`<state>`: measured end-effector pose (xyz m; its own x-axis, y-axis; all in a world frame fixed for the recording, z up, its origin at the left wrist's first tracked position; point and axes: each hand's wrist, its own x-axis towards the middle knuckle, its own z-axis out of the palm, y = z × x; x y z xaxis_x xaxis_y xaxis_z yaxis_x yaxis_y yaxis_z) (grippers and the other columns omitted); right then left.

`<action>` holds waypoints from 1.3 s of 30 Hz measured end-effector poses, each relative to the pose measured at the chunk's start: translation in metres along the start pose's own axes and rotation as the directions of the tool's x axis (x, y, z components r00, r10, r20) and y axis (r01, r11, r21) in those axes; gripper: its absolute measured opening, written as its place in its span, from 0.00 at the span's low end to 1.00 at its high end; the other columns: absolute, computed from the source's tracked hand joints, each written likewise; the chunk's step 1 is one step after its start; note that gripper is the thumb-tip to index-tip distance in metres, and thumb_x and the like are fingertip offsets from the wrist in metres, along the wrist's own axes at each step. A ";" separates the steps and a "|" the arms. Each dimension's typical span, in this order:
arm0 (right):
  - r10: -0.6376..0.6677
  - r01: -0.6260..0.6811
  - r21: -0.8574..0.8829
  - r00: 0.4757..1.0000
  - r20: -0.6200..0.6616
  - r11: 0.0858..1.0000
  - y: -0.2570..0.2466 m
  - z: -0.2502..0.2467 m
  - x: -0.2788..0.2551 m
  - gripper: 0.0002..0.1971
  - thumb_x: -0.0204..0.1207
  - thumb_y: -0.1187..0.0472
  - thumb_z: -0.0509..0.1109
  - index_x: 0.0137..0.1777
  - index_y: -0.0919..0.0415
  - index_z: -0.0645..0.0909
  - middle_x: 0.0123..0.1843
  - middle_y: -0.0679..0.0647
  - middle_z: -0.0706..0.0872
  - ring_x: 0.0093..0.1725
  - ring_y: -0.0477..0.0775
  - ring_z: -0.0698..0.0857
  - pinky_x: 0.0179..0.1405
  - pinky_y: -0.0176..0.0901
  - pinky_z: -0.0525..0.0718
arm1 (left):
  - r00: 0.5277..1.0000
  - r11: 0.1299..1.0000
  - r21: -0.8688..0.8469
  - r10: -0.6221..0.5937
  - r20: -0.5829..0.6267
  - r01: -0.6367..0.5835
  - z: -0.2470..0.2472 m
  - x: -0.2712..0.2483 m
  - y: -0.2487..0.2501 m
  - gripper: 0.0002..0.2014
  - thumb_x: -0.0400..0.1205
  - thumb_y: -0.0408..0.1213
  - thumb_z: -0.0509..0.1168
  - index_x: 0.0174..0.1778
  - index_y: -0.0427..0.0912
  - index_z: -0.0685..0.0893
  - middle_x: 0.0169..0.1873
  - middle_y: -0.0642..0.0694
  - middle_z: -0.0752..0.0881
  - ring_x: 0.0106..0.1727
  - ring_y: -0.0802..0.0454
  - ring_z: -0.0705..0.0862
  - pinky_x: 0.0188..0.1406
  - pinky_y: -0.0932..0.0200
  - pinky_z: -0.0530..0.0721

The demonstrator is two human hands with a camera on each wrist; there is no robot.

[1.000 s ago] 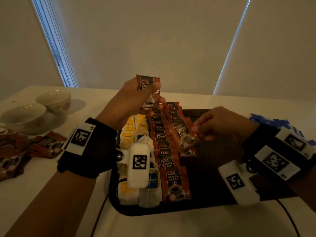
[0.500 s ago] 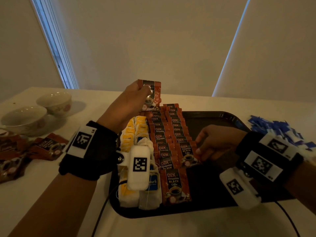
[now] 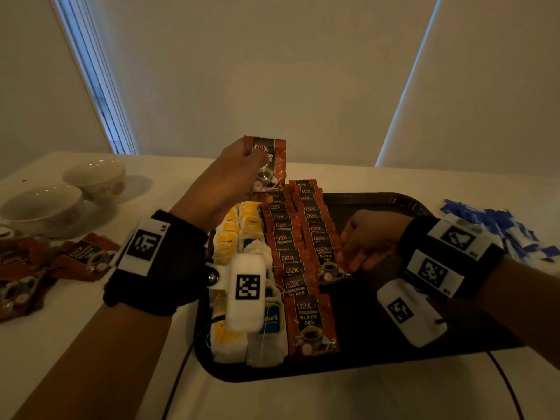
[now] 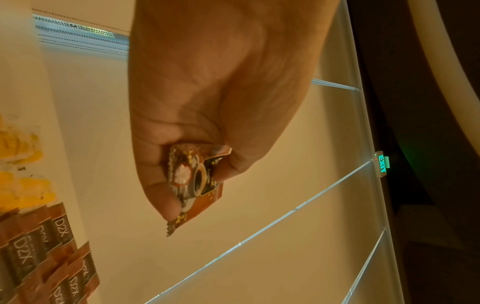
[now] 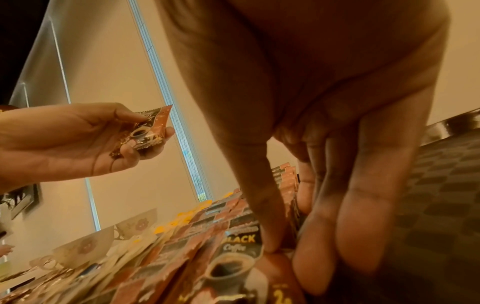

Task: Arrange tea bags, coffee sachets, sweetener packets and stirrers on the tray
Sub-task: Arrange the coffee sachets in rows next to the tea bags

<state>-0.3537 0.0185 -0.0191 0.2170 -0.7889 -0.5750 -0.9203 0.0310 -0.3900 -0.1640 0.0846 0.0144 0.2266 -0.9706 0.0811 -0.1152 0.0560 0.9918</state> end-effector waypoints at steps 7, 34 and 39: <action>-0.100 0.103 0.024 0.989 -0.108 0.994 -0.007 -0.009 -0.015 0.08 0.75 0.60 0.72 0.50 0.58 0.77 0.41 0.52 0.83 0.38 0.48 0.83 0.34 0.38 0.83 | 0.999 0.999 -0.016 -0.027 0.033 0.028 -0.001 0.001 -0.002 0.09 0.87 0.34 0.52 0.47 0.46 0.77 0.39 0.47 0.83 0.36 0.55 0.85 0.37 0.60 0.88; -0.043 0.050 0.106 0.997 -0.064 0.993 0.024 -0.010 -0.030 0.04 0.74 0.66 0.71 0.48 0.61 0.83 0.41 0.54 0.86 0.42 0.49 0.84 0.37 0.37 0.82 | 0.993 0.993 0.109 0.037 0.116 -0.050 -0.016 0.003 -0.002 0.15 0.76 0.43 0.71 0.57 0.44 0.82 0.45 0.46 0.90 0.45 0.53 0.90 0.45 0.56 0.87; -0.021 0.020 0.059 1.000 0.012 0.998 0.022 -0.001 -0.023 0.03 0.73 0.65 0.72 0.44 0.59 0.81 0.40 0.53 0.87 0.39 0.47 0.85 0.34 0.37 0.82 | 0.989 0.991 0.124 0.040 0.141 -0.058 -0.015 0.002 -0.002 0.14 0.76 0.42 0.71 0.57 0.45 0.82 0.45 0.47 0.90 0.46 0.53 0.89 0.48 0.54 0.86</action>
<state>-0.3795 0.0366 -0.0143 0.2401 -0.7818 -0.5754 -0.8949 0.0514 -0.4433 -0.1487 0.0858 0.0140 0.0828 -0.9909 0.1063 -0.2477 0.0829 0.9653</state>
